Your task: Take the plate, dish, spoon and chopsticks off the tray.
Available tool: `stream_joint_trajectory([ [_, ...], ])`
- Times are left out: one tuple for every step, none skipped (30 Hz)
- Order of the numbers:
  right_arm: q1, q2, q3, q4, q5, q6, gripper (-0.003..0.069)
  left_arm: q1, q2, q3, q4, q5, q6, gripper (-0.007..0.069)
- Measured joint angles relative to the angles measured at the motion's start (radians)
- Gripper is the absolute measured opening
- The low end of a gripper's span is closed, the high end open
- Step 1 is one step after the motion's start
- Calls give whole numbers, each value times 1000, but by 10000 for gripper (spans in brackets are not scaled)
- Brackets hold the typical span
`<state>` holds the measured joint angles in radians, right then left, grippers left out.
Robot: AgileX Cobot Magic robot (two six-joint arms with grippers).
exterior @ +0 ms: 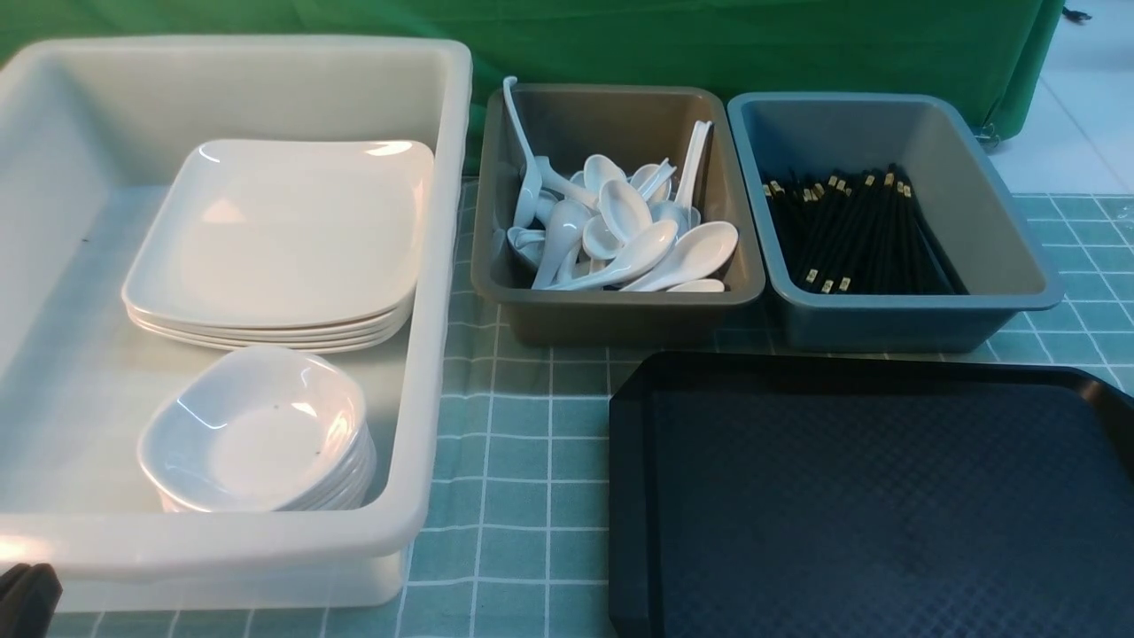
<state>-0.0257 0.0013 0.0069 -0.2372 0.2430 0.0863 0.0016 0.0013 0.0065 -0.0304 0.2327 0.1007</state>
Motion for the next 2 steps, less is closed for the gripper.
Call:
stream_joint_trajectory([
  [0, 0, 0, 0, 0, 0, 241, 0, 0, 0, 0, 0, 0, 17],
  [0, 0, 0, 0, 0, 0, 241, 0, 0, 0, 0, 0, 0, 17],
])
